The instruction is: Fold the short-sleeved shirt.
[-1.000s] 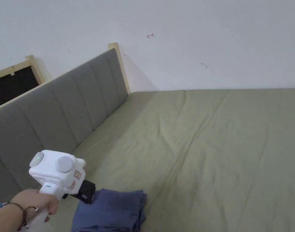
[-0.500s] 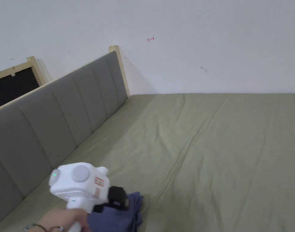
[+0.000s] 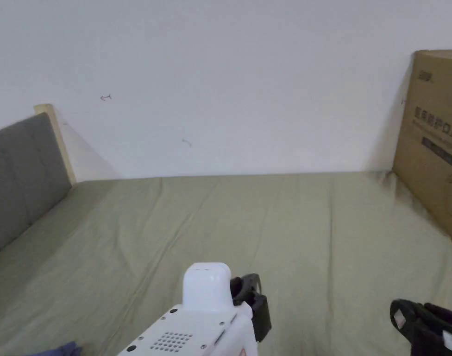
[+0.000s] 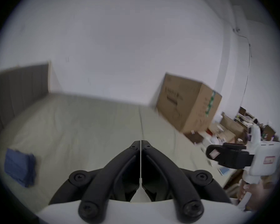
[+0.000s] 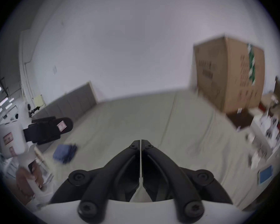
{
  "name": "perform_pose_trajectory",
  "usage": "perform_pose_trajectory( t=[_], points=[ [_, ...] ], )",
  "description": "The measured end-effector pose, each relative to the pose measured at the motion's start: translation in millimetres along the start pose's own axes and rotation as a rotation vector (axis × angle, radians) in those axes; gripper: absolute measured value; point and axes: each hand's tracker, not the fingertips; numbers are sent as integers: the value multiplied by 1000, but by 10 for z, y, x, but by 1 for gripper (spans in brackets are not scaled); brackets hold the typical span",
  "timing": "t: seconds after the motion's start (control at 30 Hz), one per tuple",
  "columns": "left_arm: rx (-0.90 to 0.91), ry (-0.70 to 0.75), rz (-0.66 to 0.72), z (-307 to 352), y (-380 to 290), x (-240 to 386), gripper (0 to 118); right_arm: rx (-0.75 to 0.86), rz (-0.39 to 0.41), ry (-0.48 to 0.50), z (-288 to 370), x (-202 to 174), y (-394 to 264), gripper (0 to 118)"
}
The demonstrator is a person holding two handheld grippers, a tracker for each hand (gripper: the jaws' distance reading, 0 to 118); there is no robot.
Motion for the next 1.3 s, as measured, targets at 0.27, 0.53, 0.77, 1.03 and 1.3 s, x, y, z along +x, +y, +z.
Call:
perform_pose_trajectory(
  t=[0.27,0.53,0.77,1.03,1.3],
  points=[
    [295,233,-109,369,284,258,1,366,115,-140,344,-108,245,1],
    [348,268,-237,560,242,408,103,368,102,-201,404,-115,236,114],
    [349,284,-213,607,251,424,103,343,142,-198,460,-209,228,115],
    [330,345,-175,620,267,337,103,343,162,-192,485,-284,221,115],
    [271,375,-187,587,183,304,102,321,156,-183,470,-336,193,115]
  ],
)
